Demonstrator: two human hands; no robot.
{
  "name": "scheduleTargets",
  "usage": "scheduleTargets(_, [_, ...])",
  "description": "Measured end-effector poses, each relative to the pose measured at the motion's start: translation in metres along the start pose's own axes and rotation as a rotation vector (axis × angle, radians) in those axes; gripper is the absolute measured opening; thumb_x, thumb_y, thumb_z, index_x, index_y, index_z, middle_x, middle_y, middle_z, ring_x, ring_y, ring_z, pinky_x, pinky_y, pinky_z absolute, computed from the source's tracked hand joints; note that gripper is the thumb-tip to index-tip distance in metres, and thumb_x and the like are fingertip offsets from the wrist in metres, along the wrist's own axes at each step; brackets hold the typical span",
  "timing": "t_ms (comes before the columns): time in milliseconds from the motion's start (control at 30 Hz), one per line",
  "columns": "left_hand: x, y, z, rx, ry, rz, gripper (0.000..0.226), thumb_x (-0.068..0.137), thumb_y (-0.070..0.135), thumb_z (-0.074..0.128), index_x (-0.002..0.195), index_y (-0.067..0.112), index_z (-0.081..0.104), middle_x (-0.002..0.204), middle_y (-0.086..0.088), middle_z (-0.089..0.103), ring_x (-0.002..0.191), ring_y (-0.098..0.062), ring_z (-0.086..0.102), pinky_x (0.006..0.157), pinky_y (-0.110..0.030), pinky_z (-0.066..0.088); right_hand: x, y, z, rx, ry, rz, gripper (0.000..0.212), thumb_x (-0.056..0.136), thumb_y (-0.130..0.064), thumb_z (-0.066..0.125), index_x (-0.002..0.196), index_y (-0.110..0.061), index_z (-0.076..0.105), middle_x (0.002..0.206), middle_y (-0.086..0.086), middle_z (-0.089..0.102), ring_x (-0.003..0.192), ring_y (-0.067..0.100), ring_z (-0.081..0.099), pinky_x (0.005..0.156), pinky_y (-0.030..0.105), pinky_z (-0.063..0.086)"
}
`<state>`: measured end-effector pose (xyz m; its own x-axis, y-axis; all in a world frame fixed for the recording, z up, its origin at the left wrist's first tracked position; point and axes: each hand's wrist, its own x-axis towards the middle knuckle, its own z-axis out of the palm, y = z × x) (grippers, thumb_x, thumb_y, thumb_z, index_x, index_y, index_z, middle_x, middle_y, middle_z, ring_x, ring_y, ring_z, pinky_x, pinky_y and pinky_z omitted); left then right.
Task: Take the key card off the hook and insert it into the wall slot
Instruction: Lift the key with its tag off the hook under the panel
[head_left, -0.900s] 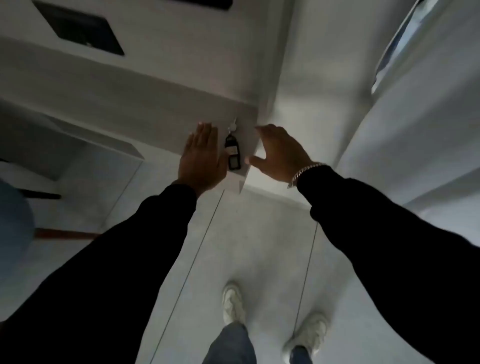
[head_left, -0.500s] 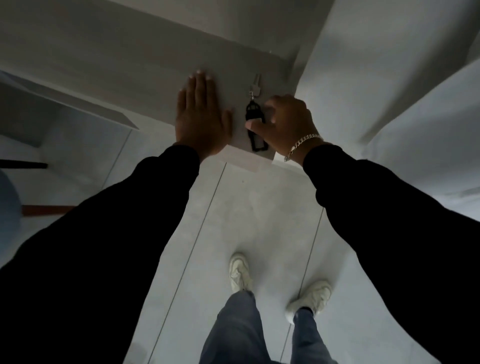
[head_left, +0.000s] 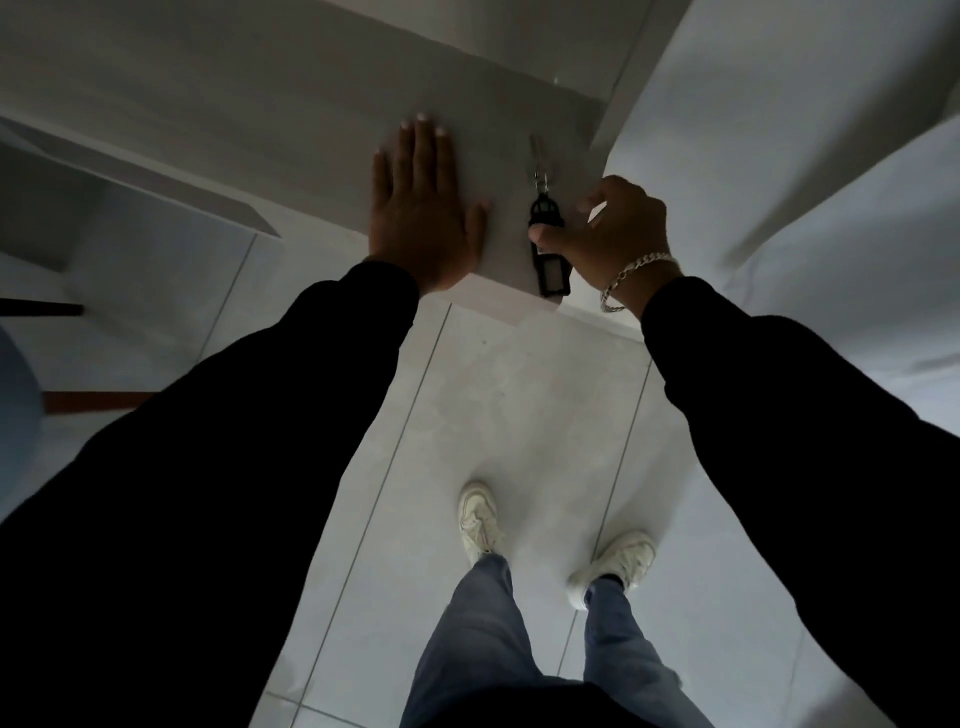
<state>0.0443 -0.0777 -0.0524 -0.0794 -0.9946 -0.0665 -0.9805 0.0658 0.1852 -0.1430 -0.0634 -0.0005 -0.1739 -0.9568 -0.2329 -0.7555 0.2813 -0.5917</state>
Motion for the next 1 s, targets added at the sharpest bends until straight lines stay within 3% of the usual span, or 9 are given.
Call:
scheduleTargets(100, [-0.006,0.004,0.002,0.009,-0.015,0.058,0.082,0.097,0.055,0.029,0.156,0.002,0.009,0.167,-0.021,0.007,0.155,-0.037,0.005,0.128,-0.056,0.006,-0.004,-0.005,0.001,-0.059,-0.049,-0.016,0.055,0.063,-0.038,0.082,0.103,-0.007,0.061,0.110,0.011,0.066,0.107,0.028,0.059,0.086,0.032,0.047])
scheduleTargets(200, [-0.016,0.010,0.005,0.004,-0.012,0.100,0.081,0.097,0.054,0.030,0.156,0.001,0.011,0.167,-0.021,0.008,0.156,-0.036,0.007,0.128,-0.054,0.007,-0.002,-0.003,-0.004,-0.137,-0.079,-0.002,0.044,0.065,-0.037,0.081,0.090,-0.003,0.065,0.102,0.016,0.068,0.104,0.032,0.062,0.086,0.033,0.050])
scheduleTargets(333, [-0.028,0.015,0.006,0.000,-0.043,0.137,0.080,0.098,0.051,0.032,0.156,0.001,0.009,0.167,-0.021,0.006,0.156,-0.035,0.005,0.128,-0.053,0.008,-0.003,0.005,-0.009,0.009,-0.180,0.103,0.036,0.079,-0.033,0.069,0.077,0.003,0.068,0.073,0.017,0.068,0.068,0.028,0.065,0.077,0.040,0.057])
scheduleTargets(400, [-0.033,0.018,0.003,-0.006,-0.083,0.158,0.081,0.098,0.050,0.035,0.156,0.000,0.007,0.167,-0.021,0.004,0.156,-0.034,0.003,0.128,-0.053,0.008,-0.007,0.009,-0.011,0.177,-0.210,0.202,0.033,0.084,-0.028,0.064,0.075,0.004,0.067,0.072,0.017,0.065,0.056,0.024,0.061,0.073,0.037,0.059])
scheduleTargets(467, [-0.035,0.022,-0.003,-0.021,-0.141,0.174,0.080,0.099,0.048,0.037,0.156,0.001,0.005,0.168,-0.020,0.000,0.156,-0.033,-0.001,0.129,-0.052,0.005,-0.015,0.012,-0.017,0.359,-0.188,0.270,0.026,0.085,-0.021,0.066,0.070,0.000,0.065,0.072,0.019,0.062,0.047,0.019,0.057,0.056,0.030,0.057])
scheduleTargets(533, [-0.032,0.023,-0.012,-0.048,-0.213,0.180,0.077,0.101,0.046,0.035,0.157,0.003,0.005,0.168,-0.017,-0.002,0.156,-0.031,-0.002,0.129,-0.049,0.005,-0.025,0.014,-0.026,0.435,-0.188,0.265,0.021,0.085,-0.016,0.068,0.082,0.005,0.067,0.065,0.015,0.060,0.040,0.011,0.055,0.042,0.020,0.052])
scheduleTargets(633, [-0.033,0.023,-0.031,-0.088,-0.286,0.225,0.072,0.103,0.045,0.032,0.157,0.003,0.009,0.168,-0.016,0.004,0.156,-0.030,0.003,0.129,-0.048,0.008,-0.045,0.020,-0.045,0.530,-0.158,0.206,0.022,0.083,-0.010,0.070,0.096,0.008,0.067,0.063,0.012,0.059,0.037,0.005,0.054,0.041,0.017,0.050])
scheduleTargets(833, [-0.061,0.061,-0.055,-0.192,-0.130,0.368,0.067,0.103,0.041,0.037,0.155,0.003,0.018,0.167,-0.019,0.015,0.156,-0.032,0.009,0.128,-0.049,0.010,-0.081,0.036,-0.095,0.734,-0.121,0.255,0.024,0.084,-0.004,0.067,0.103,0.010,0.065,0.070,0.012,0.062,0.039,0.006,0.055,0.044,0.017,0.051])
scheduleTargets(1000, [-0.084,0.117,-0.075,-0.285,0.012,0.511,0.064,0.104,0.034,0.040,0.156,0.002,0.017,0.166,-0.019,0.014,0.156,-0.034,0.007,0.127,-0.048,0.007,-0.117,0.064,-0.142,0.803,-0.050,0.259,0.005,0.082,-0.001,0.068,0.078,-0.003,0.068,0.070,0.012,0.063,0.045,0.008,0.056,0.047,0.017,0.053])
